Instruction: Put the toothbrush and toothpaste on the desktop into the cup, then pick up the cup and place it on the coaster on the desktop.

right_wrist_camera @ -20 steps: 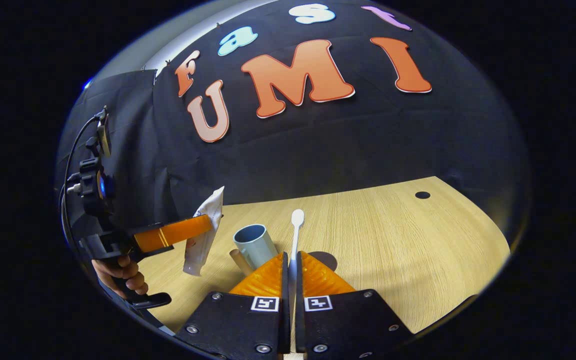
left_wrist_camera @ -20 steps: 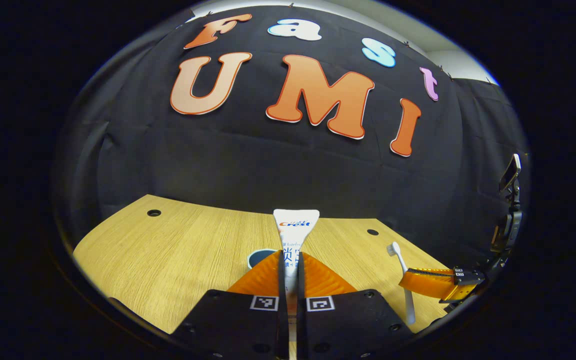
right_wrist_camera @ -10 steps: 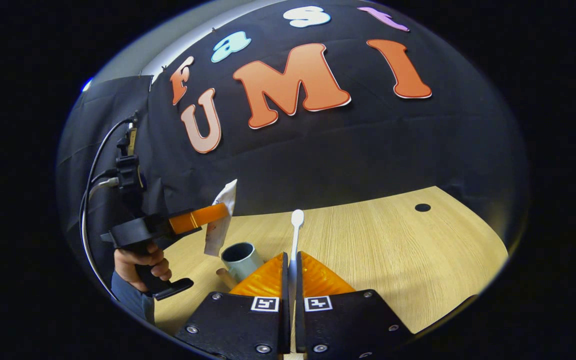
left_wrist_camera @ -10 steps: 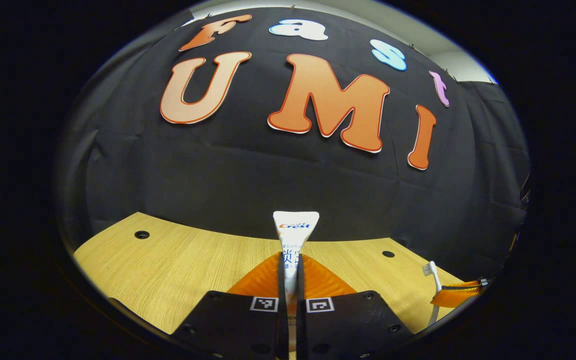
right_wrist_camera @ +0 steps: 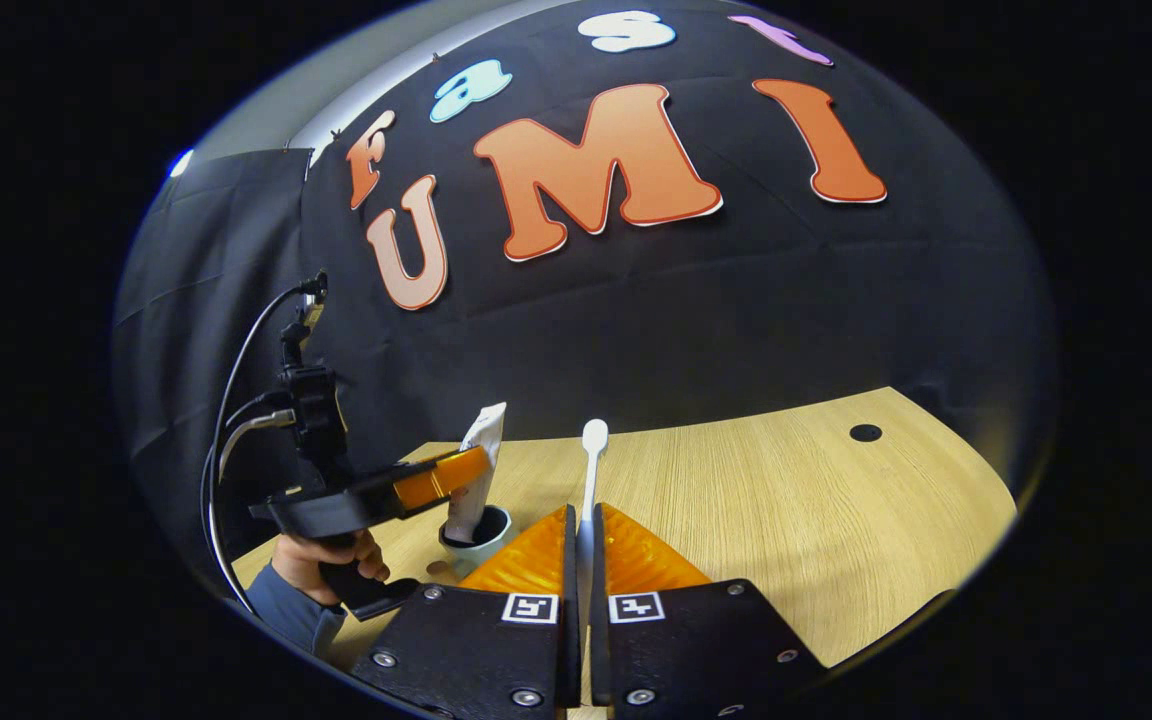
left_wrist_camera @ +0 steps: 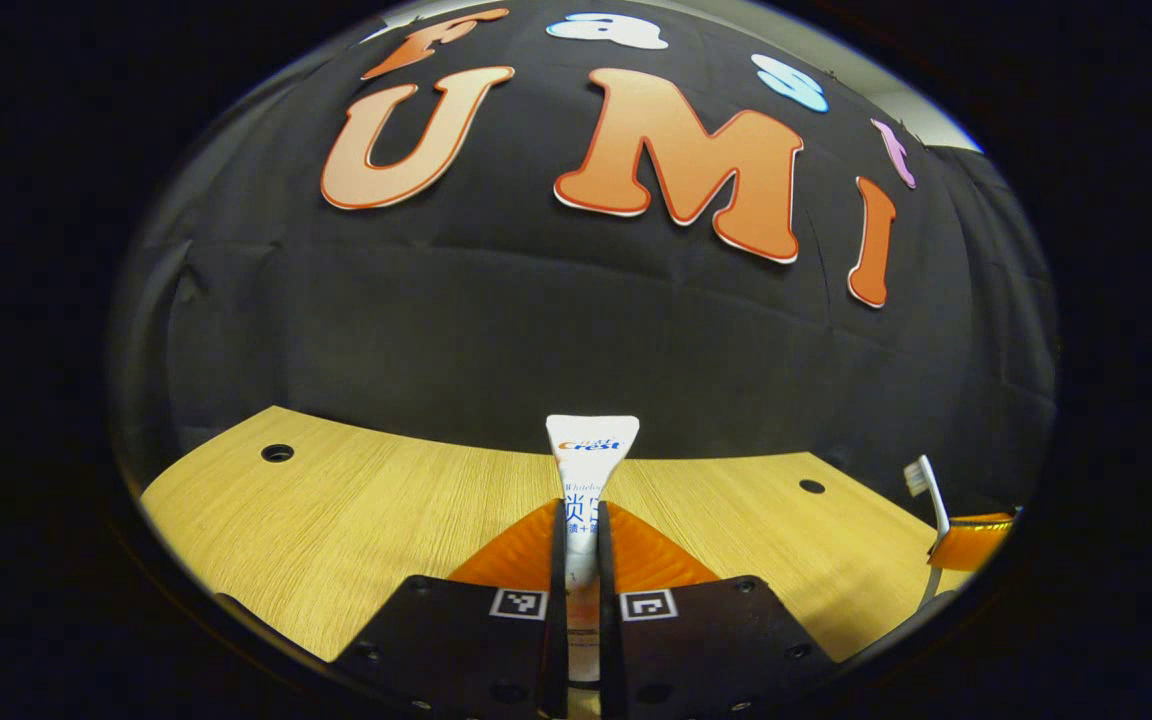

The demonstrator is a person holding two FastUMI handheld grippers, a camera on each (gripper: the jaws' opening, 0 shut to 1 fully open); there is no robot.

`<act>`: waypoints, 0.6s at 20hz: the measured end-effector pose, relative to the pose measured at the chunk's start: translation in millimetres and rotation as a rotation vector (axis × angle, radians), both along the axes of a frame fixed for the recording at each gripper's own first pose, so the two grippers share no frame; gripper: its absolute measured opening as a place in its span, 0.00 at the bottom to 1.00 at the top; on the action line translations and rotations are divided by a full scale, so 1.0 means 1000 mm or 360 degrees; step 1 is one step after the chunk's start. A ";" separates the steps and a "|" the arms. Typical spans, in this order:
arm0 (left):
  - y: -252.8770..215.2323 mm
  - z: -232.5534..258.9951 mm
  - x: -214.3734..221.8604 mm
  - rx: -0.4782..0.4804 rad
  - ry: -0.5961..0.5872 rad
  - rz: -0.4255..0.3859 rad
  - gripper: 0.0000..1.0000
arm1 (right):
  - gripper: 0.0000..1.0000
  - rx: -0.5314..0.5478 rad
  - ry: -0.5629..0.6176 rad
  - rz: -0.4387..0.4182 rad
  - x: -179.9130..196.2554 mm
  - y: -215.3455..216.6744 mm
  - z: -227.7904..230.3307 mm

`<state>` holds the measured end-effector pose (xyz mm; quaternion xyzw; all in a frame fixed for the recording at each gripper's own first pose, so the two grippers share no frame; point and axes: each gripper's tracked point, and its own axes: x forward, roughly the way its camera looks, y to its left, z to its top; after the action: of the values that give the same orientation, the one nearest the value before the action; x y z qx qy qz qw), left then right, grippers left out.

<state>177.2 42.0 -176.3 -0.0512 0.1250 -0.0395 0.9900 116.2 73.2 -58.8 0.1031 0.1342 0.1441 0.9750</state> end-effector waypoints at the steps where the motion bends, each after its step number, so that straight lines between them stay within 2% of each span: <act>1: -0.005 0.003 -0.003 -0.0002 -0.0028 -0.0040 0.21 | 0.04 -0.0001 0.0002 0.0000 0.001 0.002 0.001; 3: -0.007 0.005 -0.014 0.0039 -0.0027 -0.0082 0.40 | 0.04 -0.0005 0.0000 0.0009 0.002 0.007 0.001; 4: -0.003 0.011 -0.020 0.0073 -0.0051 -0.0072 0.45 | 0.04 -0.0003 -0.0007 0.0019 0.002 0.009 0.002; 7: -0.001 0.026 -0.036 0.0067 -0.0122 -0.0102 0.69 | 0.04 -0.0014 -0.0040 0.0032 0.005 0.018 0.009; 9: 0.006 0.032 -0.049 0.0072 -0.0133 -0.0079 0.84 | 0.04 0.0001 -0.0089 0.0041 0.010 0.025 0.017; 12: 0.021 0.044 -0.066 0.0070 -0.0168 -0.0027 0.94 | 0.04 0.0031 -0.0197 0.0042 0.021 0.035 0.034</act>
<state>111.0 63.1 -132.2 -0.0263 0.0739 -0.0477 0.9958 137.4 108.2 -24.9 0.1017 0.0734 0.1642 0.9784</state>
